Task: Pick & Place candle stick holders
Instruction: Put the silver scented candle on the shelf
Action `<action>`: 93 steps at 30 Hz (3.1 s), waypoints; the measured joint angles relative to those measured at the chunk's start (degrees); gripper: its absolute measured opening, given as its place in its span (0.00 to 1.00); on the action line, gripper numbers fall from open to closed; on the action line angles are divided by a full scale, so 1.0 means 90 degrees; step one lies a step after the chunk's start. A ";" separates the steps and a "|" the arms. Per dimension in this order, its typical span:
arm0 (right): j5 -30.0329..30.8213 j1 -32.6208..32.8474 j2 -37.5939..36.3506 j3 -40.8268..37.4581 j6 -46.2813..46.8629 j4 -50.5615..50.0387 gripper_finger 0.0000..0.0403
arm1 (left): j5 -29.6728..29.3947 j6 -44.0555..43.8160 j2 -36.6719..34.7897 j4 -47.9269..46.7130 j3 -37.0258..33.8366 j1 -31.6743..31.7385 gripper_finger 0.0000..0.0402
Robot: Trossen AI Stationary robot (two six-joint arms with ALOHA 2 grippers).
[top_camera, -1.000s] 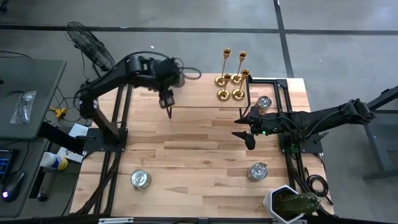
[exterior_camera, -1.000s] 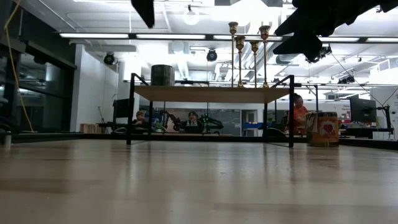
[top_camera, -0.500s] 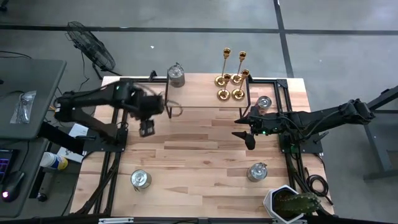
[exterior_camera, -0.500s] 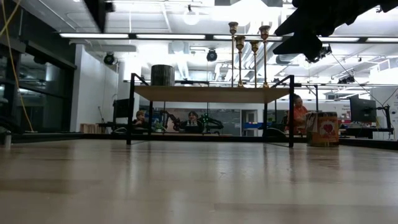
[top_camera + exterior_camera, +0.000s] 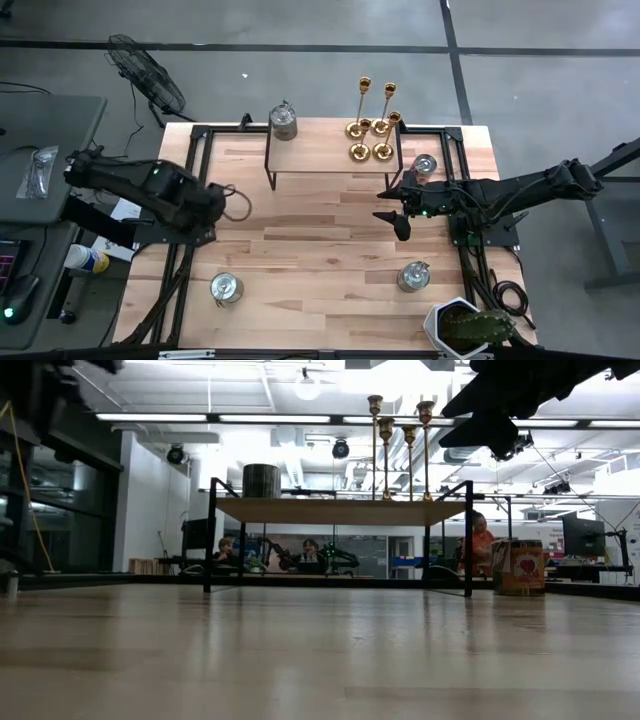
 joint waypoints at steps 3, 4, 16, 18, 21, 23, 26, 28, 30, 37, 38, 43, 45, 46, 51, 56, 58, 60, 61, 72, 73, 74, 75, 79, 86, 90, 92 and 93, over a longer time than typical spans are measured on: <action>0.0000 -0.0001 0.0000 0.0000 0.0000 0.0001 0.69 | 0.0250 -0.0943 -0.0177 0.0051 -0.0284 -0.0468 0.53; 0.0000 -0.0001 0.0001 0.0000 0.0000 0.0000 0.69 | 0.0327 -0.1244 -0.0209 0.0087 -0.0369 -0.0637 0.53; 0.0000 -0.0001 0.0001 0.0000 0.0002 0.0000 0.69 | 0.0510 -0.3554 0.0423 0.1560 -0.0973 -0.2170 0.53; 0.0000 0.0000 0.0001 0.0000 0.0000 0.0001 0.69 | 0.0458 -0.3660 0.0683 0.1734 -0.0975 -0.2303 0.53; 0.0000 0.0001 0.0001 0.0000 0.0001 0.0001 0.69 | 0.0369 -0.3652 0.1004 0.1930 -0.0976 -0.2473 0.53; 0.0000 -0.0002 0.0000 0.0000 0.0000 0.0000 0.69 | 0.0343 -0.3616 0.1179 0.2116 -0.0976 -0.2578 0.53; 0.0000 0.0001 0.0000 0.0000 0.0002 0.0002 0.69 | 0.0353 -0.3639 0.1404 0.2379 -0.0976 -0.2708 0.53; 0.0000 -0.0002 0.0000 0.0000 0.0002 0.0000 0.69 | 0.0358 -0.3667 0.1550 0.2527 -0.0976 -0.2754 0.53; 0.0000 -0.0001 0.0000 0.0000 0.0002 0.0000 0.69 | 0.0376 -0.3667 0.1682 0.2575 -0.0976 -0.2780 0.53; 0.0000 0.0000 0.0002 0.0000 0.0002 0.0000 0.69 | 0.0453 -0.3633 0.2041 0.2825 -0.0976 -0.2775 0.53; 0.0000 0.0001 0.0002 0.0000 0.0001 0.0002 0.69 | 0.0443 -0.3622 0.2075 0.2813 -0.0976 -0.2775 0.53; 0.0000 0.0001 0.0001 0.0000 0.0000 0.0000 0.69 | 0.0401 -0.3251 0.2187 0.2834 -0.0978 -0.2778 0.53; 0.0000 -0.0002 0.0000 0.0000 -0.0001 0.0000 0.69 | 0.0402 -0.3032 0.2211 0.2834 -0.0978 -0.2778 0.53; 0.0000 0.0000 0.0001 0.0000 0.0002 0.0000 0.69 | 0.0397 -0.2933 0.2217 0.2839 -0.0978 -0.2778 0.53; 0.0000 0.0000 0.0001 0.0000 0.0000 0.0000 0.69 | 0.0398 -0.2276 0.2217 0.2842 -0.0978 -0.2778 0.53; 0.0000 -0.0002 0.0002 0.0000 0.0002 0.0000 0.69 | 0.0397 -0.1457 0.2217 0.2844 -0.0978 -0.2778 0.53; 0.0000 -0.0002 0.0001 0.0000 0.0000 0.0001 0.69 | 0.0399 -0.1148 0.2217 0.2846 -0.0978 -0.2778 0.53; 0.0000 0.0001 0.0000 0.0000 0.0001 0.0000 0.69 | 0.0441 -0.0850 0.2251 0.2874 -0.0978 -0.2778 0.53; 0.0000 0.0000 0.0001 0.0000 0.0001 0.0001 0.69 | 0.0485 -0.0710 0.2281 0.2886 -0.0978 -0.2778 0.53; 0.0000 -0.0001 0.0002 0.0000 0.0002 0.0000 0.69 | 0.0401 -0.0160 0.2494 0.3031 -0.0956 -0.2948 0.51; 0.0000 0.0001 0.0000 0.0000 0.0002 0.0002 0.69 | 0.0397 -0.0138 0.2496 0.3040 -0.0956 -0.2948 0.50; 0.0000 0.0001 0.0000 0.0000 -0.0001 0.0000 0.69 | 0.0397 -0.0114 0.2498 0.3051 -0.0956 -0.2948 0.48; 0.0000 -0.0002 0.0001 0.0000 0.0002 0.0000 0.69 | 0.0399 -0.0095 0.2498 0.3061 -0.0956 -0.2948 0.47; 0.0000 0.0000 0.0000 0.0000 0.0000 0.0000 0.69 | 0.0390 0.0007 0.2503 0.3124 -0.0956 -0.2950 0.37; 0.0000 0.0000 0.0002 0.0000 0.0002 0.0000 0.69 | 0.0192 0.0149 0.2577 0.3166 -0.0959 -0.2948 0.28; 0.0000 0.0000 0.0001 0.0000 -0.0001 0.0000 0.69 | 0.0075 0.0170 0.2612 0.3182 -0.0964 -0.2948 0.27; 0.0000 -0.0001 0.0002 0.0000 -0.0001 0.0000 0.69 | -0.0071 0.0172 0.2612 0.3263 -0.0964 -0.2948 0.27; 0.0000 -0.0002 0.0001 0.0000 0.0002 0.0000 0.69 | -0.0129 0.0172 0.2612 0.3291 -0.0966 -0.2948 0.27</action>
